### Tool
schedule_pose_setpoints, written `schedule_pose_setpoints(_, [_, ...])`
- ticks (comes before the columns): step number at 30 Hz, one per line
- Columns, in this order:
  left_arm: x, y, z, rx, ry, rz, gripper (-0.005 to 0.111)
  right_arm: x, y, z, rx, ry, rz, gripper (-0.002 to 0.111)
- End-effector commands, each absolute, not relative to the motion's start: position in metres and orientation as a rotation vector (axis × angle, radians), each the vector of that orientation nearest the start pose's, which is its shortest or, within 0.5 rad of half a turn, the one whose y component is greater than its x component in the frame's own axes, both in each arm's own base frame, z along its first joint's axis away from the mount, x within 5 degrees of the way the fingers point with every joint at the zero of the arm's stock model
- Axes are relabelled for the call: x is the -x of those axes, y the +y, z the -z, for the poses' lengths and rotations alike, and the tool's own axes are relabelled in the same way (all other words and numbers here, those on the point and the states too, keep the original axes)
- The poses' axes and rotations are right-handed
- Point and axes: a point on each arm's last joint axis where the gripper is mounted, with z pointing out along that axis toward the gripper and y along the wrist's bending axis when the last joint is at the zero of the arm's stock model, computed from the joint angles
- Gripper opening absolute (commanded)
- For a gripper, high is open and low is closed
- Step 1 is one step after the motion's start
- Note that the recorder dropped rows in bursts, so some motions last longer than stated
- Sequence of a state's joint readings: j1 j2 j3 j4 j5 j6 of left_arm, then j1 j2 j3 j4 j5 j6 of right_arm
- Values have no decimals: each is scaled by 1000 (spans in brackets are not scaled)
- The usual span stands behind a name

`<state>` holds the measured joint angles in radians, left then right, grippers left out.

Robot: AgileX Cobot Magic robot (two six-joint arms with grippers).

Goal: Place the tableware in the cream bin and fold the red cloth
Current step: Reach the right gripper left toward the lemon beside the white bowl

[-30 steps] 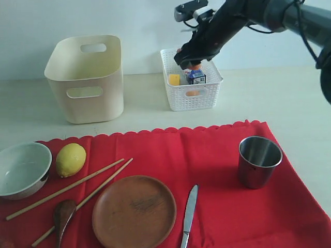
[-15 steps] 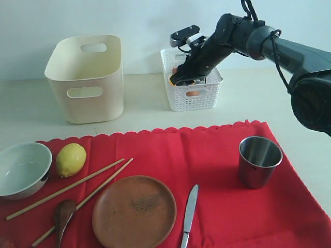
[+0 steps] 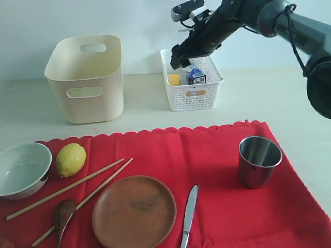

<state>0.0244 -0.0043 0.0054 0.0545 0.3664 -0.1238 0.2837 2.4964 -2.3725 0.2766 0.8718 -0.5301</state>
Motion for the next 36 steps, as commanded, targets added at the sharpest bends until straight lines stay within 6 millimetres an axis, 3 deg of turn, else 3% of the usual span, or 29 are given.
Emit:
schedule_pose_setpoints(1, [-53,3,-181,101,1837,12,0,-516,169,-254,815,2270,-239,85])
schedule_pose_setpoints(5, [-53,3,-181,101,1837,12,0,-496,173,-289,847,2263,-386,85])
schedule_pose_setpoints(9, [-53,3,-181,101,1837,12,0,-477,181,-309,898,2260,-575,85])
schedule_pose_setpoints(15, [-53,3,-181,101,1837,12,0,-461,201,-308,984,2299,-644,85])
schedule_pose_setpoints(17, [-53,3,-181,101,1837,12,0,-456,211,-304,1005,2316,-662,85])
schedule_pose_setpoints(20, [-53,3,-181,101,1837,12,0,-427,252,-283,1164,2350,-703,85])
schedule_pose_setpoints(24, [-53,3,-181,101,1837,12,0,-400,282,-262,1295,2385,-737,85])
schedule_pose_setpoints(27, [-53,3,-181,101,1837,12,0,-367,319,-229,1407,2417,-758,85])
schedule_pose_setpoints(30, [-53,3,-181,101,1837,12,0,-346,345,-206,1424,2376,-687,85])
schedule_pose_setpoints(36, [-53,3,-181,101,1837,12,0,-332,382,-187,1287,2318,-675,85])
